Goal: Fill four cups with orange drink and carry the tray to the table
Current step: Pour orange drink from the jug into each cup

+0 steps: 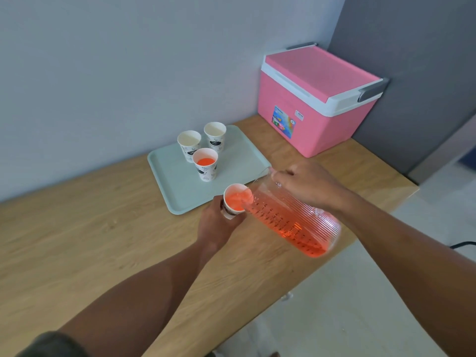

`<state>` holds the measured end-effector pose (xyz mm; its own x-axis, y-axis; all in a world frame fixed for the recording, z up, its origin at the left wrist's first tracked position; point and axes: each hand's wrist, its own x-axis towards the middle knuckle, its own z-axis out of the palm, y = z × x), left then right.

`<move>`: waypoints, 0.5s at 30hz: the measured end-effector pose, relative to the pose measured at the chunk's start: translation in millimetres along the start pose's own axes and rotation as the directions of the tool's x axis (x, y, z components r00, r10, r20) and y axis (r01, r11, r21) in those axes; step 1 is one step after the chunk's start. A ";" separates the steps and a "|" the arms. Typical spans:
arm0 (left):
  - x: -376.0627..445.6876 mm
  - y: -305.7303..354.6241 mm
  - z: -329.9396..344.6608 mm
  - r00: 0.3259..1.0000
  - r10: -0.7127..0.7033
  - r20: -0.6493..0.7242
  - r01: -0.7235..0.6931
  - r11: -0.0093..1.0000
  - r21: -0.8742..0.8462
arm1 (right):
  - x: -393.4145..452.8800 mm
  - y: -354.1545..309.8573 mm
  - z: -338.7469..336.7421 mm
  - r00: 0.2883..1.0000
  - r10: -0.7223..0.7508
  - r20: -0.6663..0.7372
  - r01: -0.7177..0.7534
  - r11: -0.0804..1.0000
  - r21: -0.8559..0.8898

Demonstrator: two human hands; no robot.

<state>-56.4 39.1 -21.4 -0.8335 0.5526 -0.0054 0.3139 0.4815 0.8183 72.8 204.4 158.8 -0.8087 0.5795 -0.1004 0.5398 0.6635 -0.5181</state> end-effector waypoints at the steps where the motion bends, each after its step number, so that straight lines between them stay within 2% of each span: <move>1: 0.1 0.6 0.3 1.000 0.005 0.003 -0.005 1.000 -0.004 | -0.8 1.4 -1.2 1.000 0.003 0.001 -0.003 1.000 0.004; 8: 0.1 9.9 16.3 0.998 0.052 0.047 -0.052 0.999 -0.017 | -8.3 18.3 -11.4 0.998 0.066 -0.008 -0.066 0.998 0.023; 15: 5.2 27.2 43.3 0.987 0.121 0.108 -0.120 0.993 -0.010 | -22.2 42.8 -28.9 0.977 0.210 -0.037 -0.208 0.977 0.056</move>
<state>-32.5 84.5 -24.1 -0.7355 0.6768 0.0314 0.4073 0.4047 0.8188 120.6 233.6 163.4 -0.6684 0.7228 -0.1756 0.6820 0.5014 -0.5324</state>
